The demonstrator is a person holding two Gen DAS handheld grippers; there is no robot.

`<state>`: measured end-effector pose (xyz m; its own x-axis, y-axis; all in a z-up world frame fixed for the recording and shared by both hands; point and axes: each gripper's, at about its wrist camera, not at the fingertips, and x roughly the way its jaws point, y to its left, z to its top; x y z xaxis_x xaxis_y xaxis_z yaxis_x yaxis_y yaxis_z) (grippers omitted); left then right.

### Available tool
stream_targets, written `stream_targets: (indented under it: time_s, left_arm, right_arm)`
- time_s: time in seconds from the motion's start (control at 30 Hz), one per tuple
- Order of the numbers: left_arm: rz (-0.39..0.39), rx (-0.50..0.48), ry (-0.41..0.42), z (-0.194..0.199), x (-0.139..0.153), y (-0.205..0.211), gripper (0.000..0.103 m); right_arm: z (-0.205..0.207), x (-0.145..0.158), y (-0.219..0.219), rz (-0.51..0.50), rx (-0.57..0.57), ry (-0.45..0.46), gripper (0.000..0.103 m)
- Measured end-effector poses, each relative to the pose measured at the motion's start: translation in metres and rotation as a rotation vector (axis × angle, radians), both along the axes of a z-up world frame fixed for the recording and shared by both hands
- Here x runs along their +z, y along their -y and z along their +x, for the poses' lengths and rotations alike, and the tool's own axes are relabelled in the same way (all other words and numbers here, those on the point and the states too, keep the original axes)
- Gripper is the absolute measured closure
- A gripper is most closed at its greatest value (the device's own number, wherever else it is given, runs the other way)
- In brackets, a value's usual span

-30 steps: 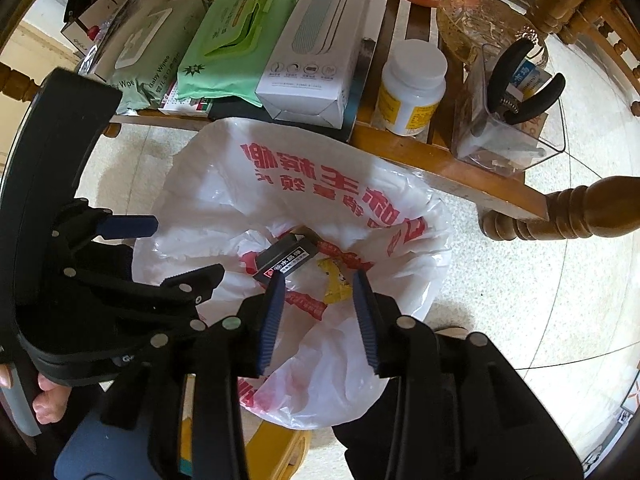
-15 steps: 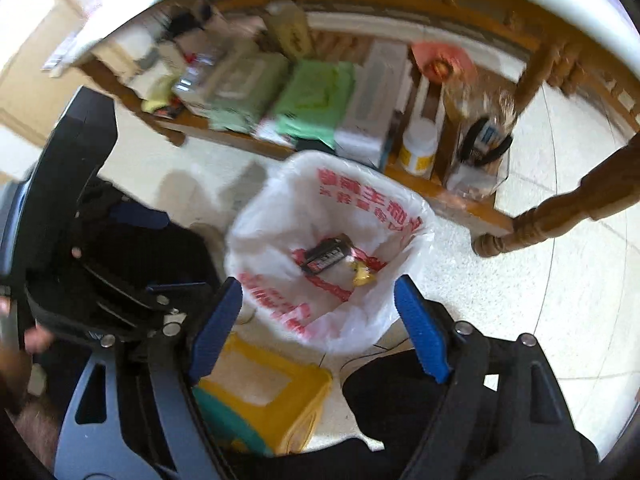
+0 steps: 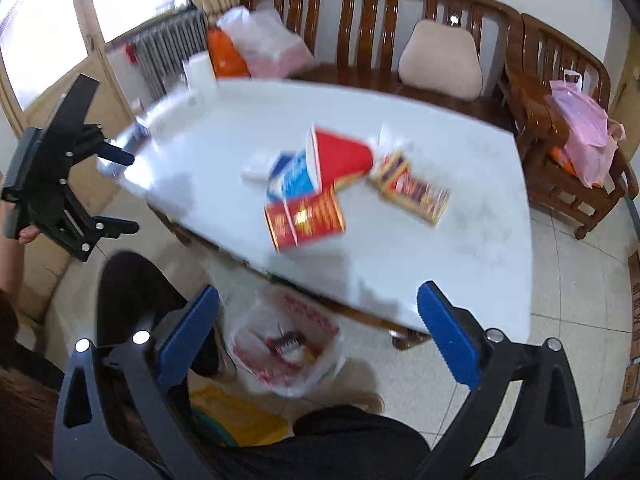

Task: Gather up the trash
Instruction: 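Move both tools back over the table toward the remaining trash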

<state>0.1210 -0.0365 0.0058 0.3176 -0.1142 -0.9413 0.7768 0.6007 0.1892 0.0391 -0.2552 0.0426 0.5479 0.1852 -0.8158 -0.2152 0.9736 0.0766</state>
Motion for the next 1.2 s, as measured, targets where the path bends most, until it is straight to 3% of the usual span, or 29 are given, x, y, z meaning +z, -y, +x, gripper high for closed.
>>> stream_targets:
  time_s: [0.2, 0.37, 0.47, 0.87, 1.2]
  left_arm:
    - [0.025, -0.082, -0.008, 0.041, 0.044, 0.019, 0.008]
    - [0.088, -0.196, 0.037, 0.055, 0.048, 0.039, 0.008]
    - [0.093, -0.231, 0.021, 0.068, 0.045, 0.047, 0.008]
    - [0.182, -0.394, -0.023, 0.1, -0.015, 0.071, 0.008]
    - [0.198, -0.44, -0.093, 0.132, -0.064, 0.082, 0.008]
  right_arm:
    - [0.03, 0.033, 0.004, 0.055, -0.027, -0.044, 0.006]
    - [0.058, 0.039, 0.002, 0.147, -0.094, -0.118, 0.006]
    - [0.074, 0.035, 0.002, 0.165, -0.13, -0.154, 0.006]
    - [0.115, -0.011, -0.008, 0.169, -0.192, -0.272, 0.006]
    - [0.134, -0.064, -0.003, 0.234, -0.265, -0.409, 0.006]
